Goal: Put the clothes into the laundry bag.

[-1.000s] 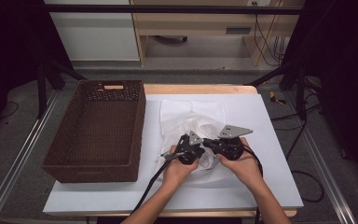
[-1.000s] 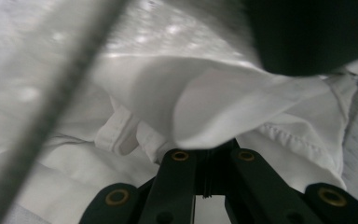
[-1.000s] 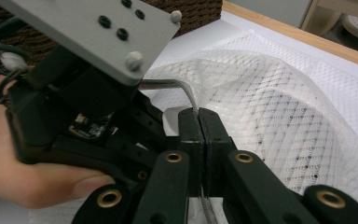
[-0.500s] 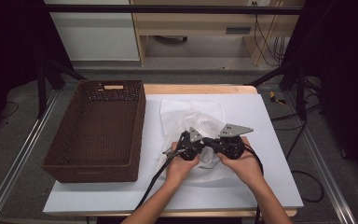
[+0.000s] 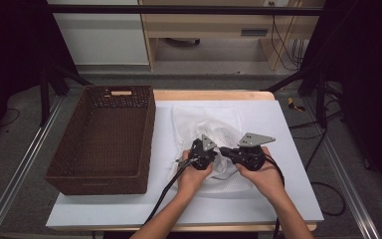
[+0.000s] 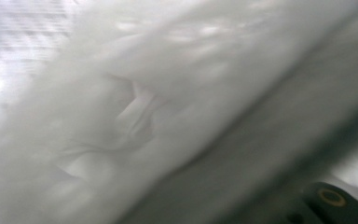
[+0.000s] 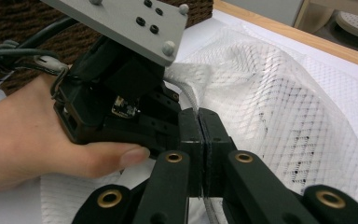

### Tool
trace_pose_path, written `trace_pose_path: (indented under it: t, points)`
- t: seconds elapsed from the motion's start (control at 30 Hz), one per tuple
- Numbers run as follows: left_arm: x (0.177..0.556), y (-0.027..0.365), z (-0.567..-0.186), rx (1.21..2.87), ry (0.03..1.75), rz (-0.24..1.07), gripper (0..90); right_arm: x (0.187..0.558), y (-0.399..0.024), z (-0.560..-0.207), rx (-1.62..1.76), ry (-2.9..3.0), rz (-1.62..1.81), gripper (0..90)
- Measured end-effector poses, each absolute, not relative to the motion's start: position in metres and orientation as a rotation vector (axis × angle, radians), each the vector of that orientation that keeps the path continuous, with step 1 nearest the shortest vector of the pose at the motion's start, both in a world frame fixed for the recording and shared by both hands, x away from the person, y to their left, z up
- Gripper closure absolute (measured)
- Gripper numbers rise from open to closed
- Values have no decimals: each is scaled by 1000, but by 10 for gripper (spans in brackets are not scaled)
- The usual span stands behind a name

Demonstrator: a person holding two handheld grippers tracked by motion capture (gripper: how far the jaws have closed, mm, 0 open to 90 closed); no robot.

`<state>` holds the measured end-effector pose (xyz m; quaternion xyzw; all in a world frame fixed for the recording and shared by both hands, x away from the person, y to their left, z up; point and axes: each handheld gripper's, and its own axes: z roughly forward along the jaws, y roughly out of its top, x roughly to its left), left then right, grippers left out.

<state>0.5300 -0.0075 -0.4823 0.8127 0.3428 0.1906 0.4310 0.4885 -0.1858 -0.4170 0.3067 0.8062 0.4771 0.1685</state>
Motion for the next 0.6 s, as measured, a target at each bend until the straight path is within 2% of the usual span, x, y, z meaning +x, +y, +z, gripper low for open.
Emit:
trace_pose_path:
  t: [0.6]
  points:
    - [549,-20,-482,2037,849,498,900,491,-191,-422,902,2289,1368,894]
